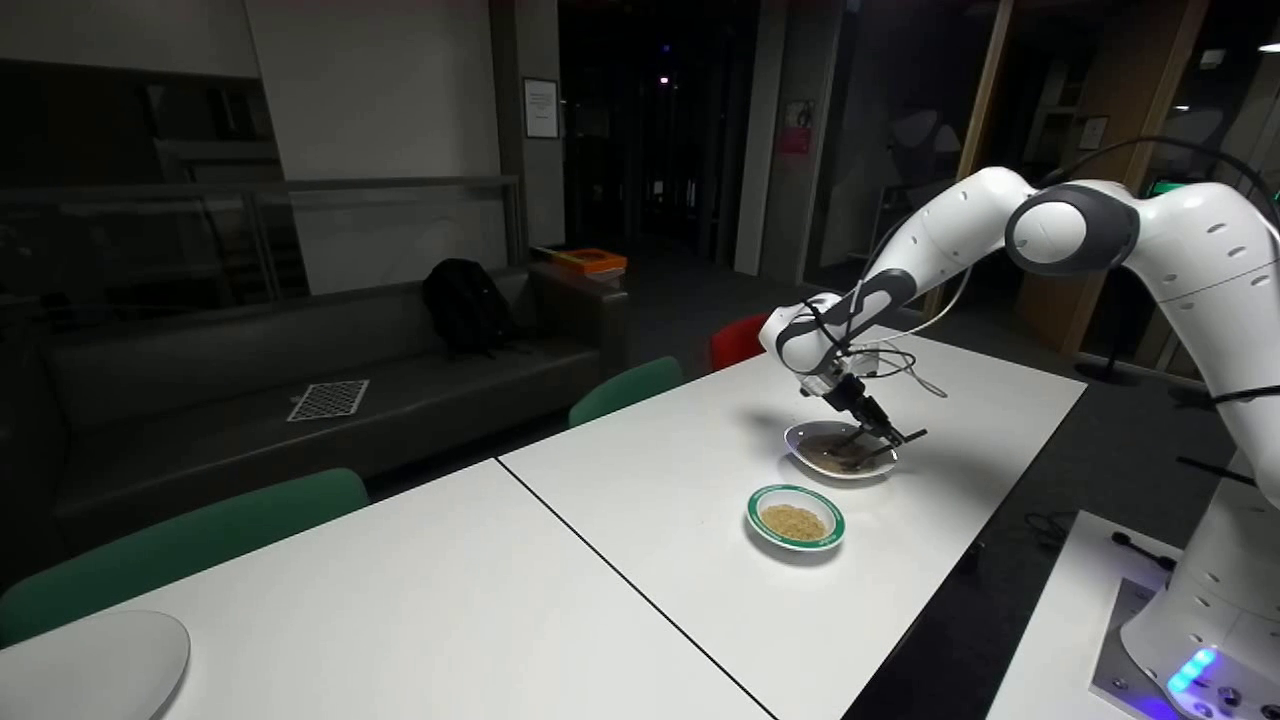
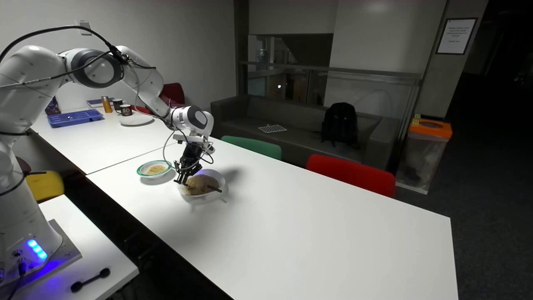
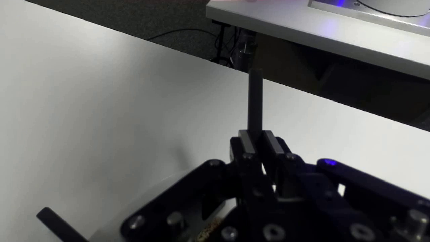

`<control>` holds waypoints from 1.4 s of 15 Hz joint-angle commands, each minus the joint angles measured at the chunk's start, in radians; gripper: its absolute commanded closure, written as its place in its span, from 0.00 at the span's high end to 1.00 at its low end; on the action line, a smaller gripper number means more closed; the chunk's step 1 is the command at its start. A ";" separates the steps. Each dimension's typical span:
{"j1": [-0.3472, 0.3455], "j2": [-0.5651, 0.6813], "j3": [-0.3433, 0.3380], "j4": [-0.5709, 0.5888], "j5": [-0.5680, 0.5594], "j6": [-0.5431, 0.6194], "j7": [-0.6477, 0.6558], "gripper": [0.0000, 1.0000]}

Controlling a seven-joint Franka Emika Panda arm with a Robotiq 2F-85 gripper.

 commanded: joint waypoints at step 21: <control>-0.020 -0.025 0.009 -0.016 0.014 0.145 -0.031 0.03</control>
